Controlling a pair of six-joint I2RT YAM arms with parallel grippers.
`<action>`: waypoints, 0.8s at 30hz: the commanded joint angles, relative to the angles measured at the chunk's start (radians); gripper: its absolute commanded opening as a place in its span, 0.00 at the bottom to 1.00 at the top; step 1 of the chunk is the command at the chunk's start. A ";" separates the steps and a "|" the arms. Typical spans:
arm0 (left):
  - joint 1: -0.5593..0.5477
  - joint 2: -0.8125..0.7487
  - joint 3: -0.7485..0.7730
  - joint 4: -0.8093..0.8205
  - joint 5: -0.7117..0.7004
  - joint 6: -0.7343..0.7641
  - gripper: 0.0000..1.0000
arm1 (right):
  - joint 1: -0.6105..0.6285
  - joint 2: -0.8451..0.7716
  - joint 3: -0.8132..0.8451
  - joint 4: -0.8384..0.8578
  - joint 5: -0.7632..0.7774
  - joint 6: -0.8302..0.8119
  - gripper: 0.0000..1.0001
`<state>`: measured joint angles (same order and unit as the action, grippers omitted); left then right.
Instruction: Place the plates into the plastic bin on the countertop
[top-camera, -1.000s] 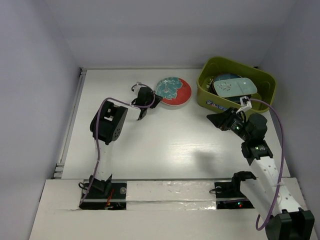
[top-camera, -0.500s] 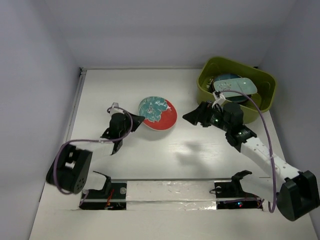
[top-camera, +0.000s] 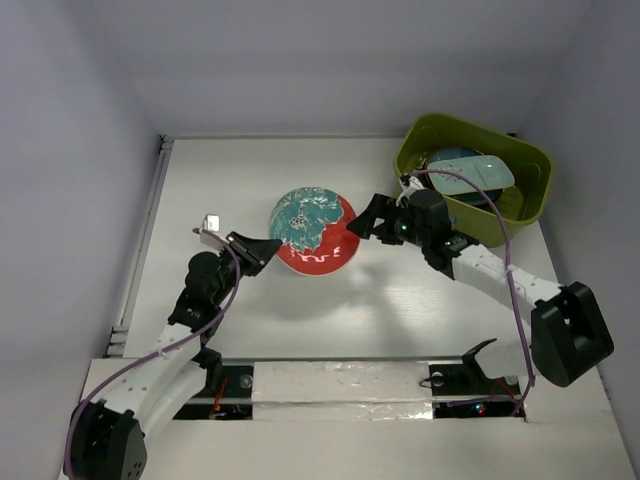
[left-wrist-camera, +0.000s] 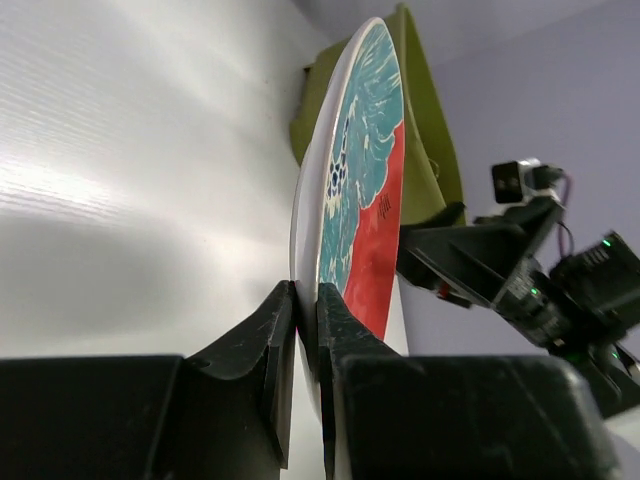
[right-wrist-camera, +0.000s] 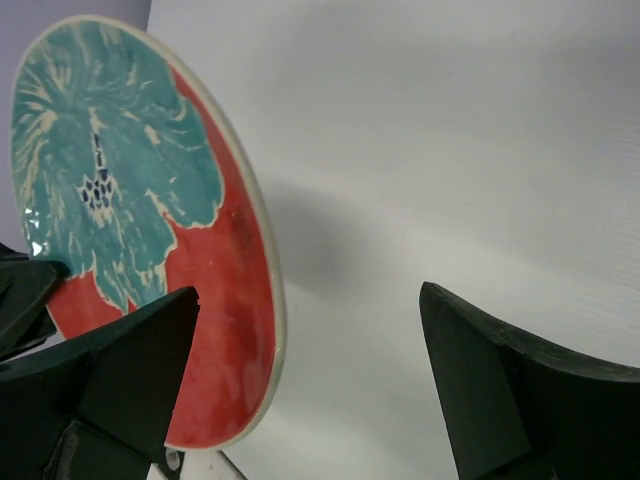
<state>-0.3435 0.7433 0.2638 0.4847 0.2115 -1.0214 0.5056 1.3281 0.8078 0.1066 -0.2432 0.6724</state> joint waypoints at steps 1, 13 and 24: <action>0.018 -0.087 0.014 0.157 0.081 -0.042 0.00 | 0.002 0.017 0.041 0.079 -0.059 -0.001 0.97; 0.018 -0.157 0.002 0.187 0.164 -0.085 0.00 | 0.002 0.108 -0.062 0.474 -0.380 0.191 0.29; 0.028 -0.363 0.147 -0.167 0.030 0.128 0.67 | -0.033 -0.076 0.076 0.306 -0.231 0.180 0.00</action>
<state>-0.3134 0.4530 0.2970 0.2687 0.2806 -0.9802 0.4915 1.3560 0.7811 0.3721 -0.5198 0.8555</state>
